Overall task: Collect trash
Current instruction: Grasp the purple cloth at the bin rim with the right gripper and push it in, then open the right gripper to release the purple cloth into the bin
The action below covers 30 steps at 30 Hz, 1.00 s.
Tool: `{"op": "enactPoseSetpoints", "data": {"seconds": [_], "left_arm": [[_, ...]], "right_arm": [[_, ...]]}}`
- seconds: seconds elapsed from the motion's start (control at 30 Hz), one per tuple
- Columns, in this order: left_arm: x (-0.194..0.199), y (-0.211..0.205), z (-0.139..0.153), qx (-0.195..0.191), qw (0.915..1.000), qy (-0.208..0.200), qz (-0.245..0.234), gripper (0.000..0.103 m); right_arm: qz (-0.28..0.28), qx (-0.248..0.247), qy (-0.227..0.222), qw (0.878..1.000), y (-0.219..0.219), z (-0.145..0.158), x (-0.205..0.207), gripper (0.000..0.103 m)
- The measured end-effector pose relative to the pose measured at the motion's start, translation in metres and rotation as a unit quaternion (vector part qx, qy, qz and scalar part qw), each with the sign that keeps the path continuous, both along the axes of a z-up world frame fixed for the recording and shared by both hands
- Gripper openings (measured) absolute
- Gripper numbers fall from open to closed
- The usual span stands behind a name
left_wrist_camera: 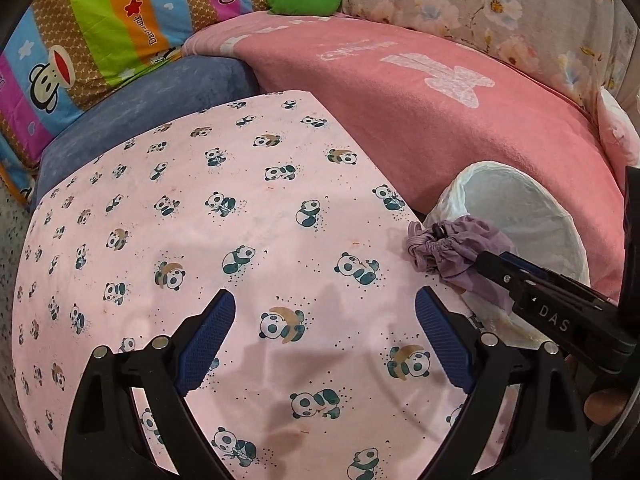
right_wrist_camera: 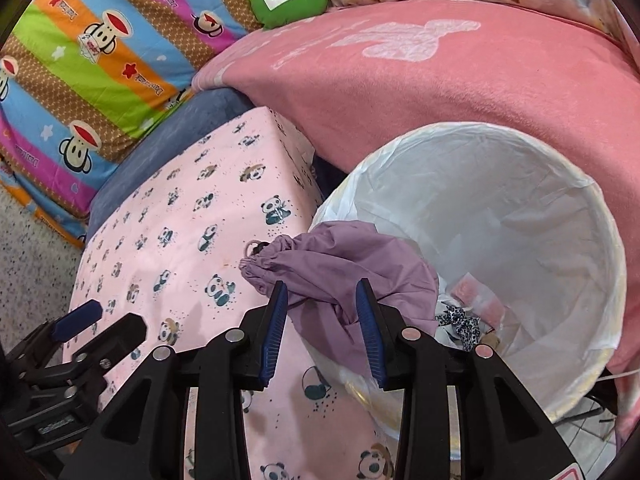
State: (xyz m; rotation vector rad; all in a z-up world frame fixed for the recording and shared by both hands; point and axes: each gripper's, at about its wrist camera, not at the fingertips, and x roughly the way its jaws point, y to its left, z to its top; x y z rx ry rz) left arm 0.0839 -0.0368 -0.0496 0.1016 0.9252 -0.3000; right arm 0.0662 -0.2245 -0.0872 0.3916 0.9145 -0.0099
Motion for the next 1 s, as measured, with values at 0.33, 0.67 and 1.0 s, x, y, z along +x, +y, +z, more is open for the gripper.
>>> {"op": "enactPoseSetpoints", "data": {"seconds": [0.33,0.67,1.0], "left_arm": [[-0.003,-0.005,-0.002,-0.003,0.9999,0.005,-0.010,0.087],[-0.013,-0.028,0.009,-0.006,0.9996,-0.004,-0.028,0.087],[-0.036,-0.053,0.024,-0.009,0.9989,-0.021,-0.042,0.089]], "right_arm": [[-0.025,-0.025,0.006,0.999,-0.016,-0.006,-0.005,0.003],[-0.072,-0.042,-0.026,0.996,-0.037,0.026,-0.038,0.021],[-0.061,-0.123,-0.039,0.990,-0.036,0.079,-0.071,0.054]]}}
